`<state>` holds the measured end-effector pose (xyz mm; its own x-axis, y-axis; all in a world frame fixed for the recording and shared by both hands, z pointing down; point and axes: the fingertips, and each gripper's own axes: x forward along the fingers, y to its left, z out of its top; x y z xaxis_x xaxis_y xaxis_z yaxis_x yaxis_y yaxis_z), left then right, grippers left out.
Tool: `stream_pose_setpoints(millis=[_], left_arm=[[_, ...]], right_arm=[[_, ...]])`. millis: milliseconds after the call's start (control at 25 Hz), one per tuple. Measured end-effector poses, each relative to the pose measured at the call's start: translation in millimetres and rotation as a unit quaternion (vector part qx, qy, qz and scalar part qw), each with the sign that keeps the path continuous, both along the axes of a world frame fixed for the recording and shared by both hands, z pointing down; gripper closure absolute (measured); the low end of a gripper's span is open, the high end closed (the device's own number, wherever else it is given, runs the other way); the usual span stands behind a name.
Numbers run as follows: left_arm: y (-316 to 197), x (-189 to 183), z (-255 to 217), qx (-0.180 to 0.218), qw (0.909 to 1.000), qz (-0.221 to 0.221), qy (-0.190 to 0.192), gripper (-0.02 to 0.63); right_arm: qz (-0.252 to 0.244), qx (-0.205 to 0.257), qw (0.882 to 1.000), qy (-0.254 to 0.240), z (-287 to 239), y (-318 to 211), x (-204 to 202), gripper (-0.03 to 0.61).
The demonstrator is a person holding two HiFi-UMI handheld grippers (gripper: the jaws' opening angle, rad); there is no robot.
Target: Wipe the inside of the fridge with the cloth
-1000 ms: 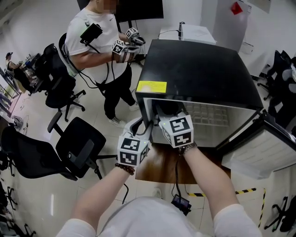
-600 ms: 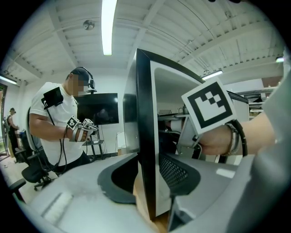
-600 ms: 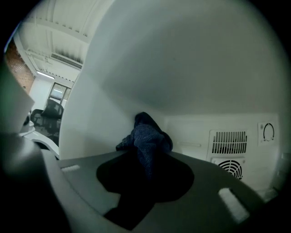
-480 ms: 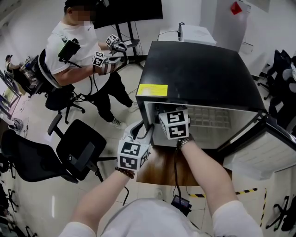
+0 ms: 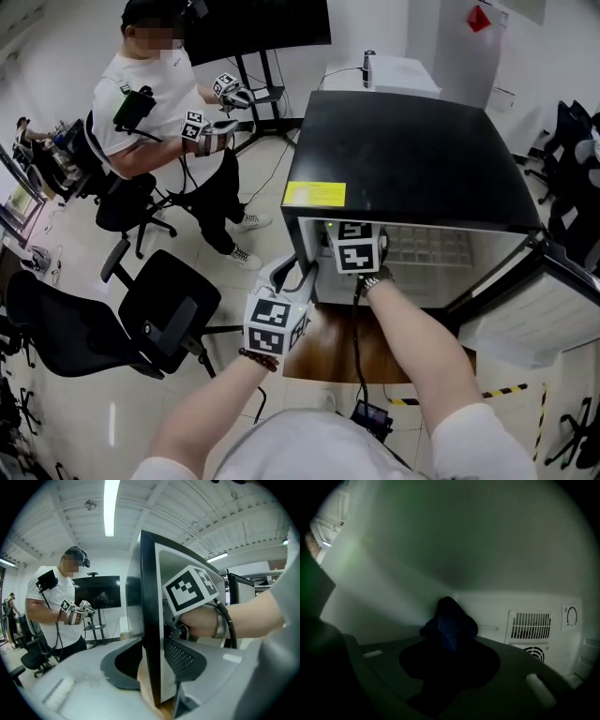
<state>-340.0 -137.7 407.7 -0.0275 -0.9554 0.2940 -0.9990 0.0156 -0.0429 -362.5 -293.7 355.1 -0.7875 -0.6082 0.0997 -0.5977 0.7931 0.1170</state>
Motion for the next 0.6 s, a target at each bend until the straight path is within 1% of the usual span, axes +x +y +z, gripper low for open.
stream_pose_setpoints(millis=[360,600], left_arm=[[-0.2,-0.3,-1.5,0.005,1.0,0.001,0.002,0.474],[-0.9,-1.2,-2.5,0.008,1.0,-0.001,0.002,0.474]], right_arm=[[0.035,-0.01,0.999,0.002,0.4,-21.4,10.2,0.472],[0.058,-0.015,0.998,-0.004,-1.7,-35.6,26.0,0.472]])
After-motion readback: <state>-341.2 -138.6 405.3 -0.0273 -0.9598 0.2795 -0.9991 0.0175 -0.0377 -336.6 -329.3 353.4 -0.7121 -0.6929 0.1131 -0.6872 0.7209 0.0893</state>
